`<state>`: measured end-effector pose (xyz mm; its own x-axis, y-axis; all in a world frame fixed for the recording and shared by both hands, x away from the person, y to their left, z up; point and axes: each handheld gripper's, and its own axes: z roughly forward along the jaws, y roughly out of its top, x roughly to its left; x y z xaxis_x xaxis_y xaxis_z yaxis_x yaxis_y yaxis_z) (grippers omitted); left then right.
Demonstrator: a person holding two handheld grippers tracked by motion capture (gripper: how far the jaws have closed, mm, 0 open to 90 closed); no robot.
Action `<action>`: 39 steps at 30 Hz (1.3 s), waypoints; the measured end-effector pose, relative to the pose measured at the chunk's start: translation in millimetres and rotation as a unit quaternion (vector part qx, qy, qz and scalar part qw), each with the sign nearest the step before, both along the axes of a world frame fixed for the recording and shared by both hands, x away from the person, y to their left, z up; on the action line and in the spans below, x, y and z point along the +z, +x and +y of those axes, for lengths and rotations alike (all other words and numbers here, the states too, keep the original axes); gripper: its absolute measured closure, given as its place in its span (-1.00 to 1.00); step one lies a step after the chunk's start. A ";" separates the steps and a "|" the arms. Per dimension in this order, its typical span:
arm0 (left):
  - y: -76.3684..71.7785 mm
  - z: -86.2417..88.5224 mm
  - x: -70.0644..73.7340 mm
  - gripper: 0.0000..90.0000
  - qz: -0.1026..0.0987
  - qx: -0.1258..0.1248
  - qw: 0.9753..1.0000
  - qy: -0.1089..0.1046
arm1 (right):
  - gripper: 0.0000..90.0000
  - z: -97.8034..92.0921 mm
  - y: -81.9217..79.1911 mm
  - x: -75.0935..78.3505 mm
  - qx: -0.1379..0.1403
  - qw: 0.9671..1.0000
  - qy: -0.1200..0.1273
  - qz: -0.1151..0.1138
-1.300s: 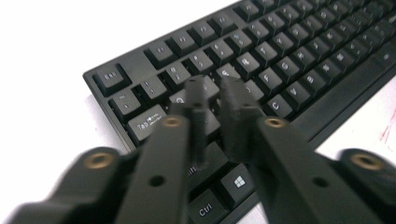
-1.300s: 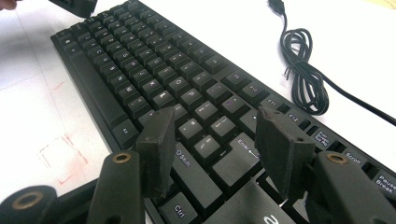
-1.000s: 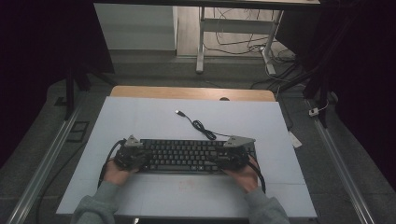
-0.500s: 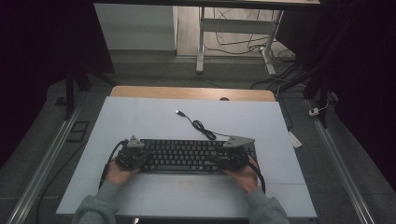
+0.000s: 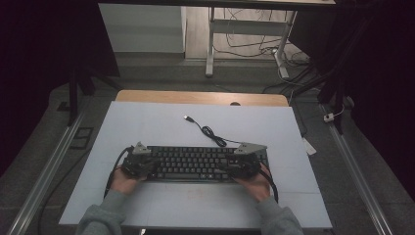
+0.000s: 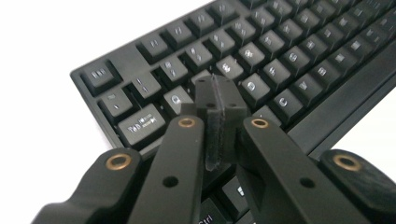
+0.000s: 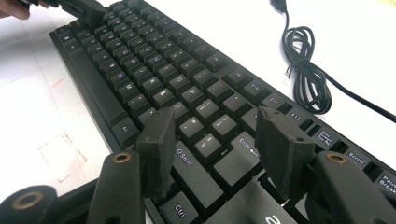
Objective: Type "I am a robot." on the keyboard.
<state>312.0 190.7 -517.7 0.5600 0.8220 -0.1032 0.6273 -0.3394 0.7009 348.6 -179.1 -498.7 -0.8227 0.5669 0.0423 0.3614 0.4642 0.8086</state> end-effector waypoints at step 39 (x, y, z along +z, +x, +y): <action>-9.1 3.1 23.3 -0.05 -0.029 -0.015 0.997 -0.066 | 0.07 -1.3 0.2 0.8 -0.002 1.000 -0.002 -0.001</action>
